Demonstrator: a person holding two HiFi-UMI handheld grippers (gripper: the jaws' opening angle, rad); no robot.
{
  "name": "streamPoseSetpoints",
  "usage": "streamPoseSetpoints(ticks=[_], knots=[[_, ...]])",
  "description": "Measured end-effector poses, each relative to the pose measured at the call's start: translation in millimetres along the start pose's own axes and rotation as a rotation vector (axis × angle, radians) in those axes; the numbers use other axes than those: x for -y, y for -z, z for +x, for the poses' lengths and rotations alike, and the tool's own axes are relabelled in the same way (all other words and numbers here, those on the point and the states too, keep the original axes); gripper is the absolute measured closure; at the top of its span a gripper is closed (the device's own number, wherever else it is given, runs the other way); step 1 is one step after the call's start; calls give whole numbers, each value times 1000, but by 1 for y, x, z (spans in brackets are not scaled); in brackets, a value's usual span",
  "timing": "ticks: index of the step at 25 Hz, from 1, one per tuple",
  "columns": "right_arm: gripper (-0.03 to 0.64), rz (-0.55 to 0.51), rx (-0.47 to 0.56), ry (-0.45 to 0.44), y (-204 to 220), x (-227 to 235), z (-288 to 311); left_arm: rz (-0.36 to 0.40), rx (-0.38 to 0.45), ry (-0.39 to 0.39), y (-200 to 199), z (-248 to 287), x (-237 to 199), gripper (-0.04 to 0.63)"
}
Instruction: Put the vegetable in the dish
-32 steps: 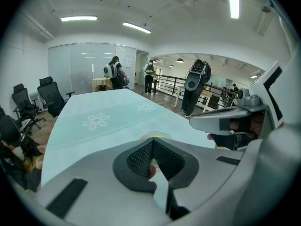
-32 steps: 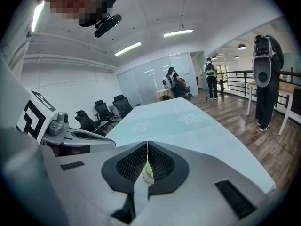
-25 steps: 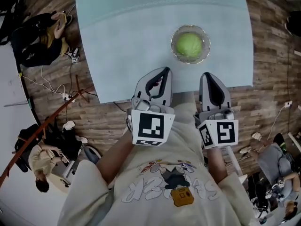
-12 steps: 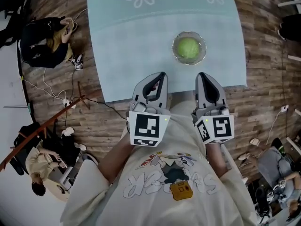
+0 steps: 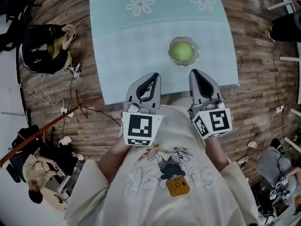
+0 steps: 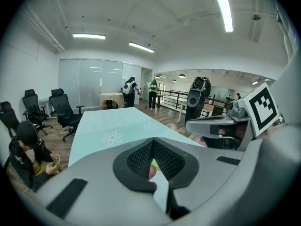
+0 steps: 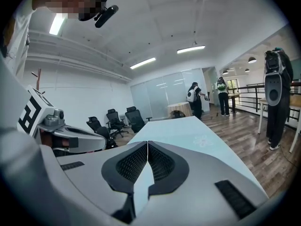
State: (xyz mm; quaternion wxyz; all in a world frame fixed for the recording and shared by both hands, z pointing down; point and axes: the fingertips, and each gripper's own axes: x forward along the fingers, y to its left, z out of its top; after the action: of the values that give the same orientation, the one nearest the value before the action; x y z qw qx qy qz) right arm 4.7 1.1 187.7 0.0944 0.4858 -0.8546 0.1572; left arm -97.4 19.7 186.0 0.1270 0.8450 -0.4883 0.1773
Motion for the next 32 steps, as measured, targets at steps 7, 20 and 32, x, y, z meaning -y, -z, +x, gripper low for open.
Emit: streamPoseSetpoints(ticks=[7, 20, 32], knots=[[594, -46, 29, -41, -17, -10, -8, -2, 43, -17, -13, -12, -4, 589], [594, 21, 19, -117, -18, -31, -7, 7, 105, 25, -27, -24, -9, 589], [594, -7, -7, -126, -12, -39, -21, 26, 97, 62, -24, -28, 5, 589]])
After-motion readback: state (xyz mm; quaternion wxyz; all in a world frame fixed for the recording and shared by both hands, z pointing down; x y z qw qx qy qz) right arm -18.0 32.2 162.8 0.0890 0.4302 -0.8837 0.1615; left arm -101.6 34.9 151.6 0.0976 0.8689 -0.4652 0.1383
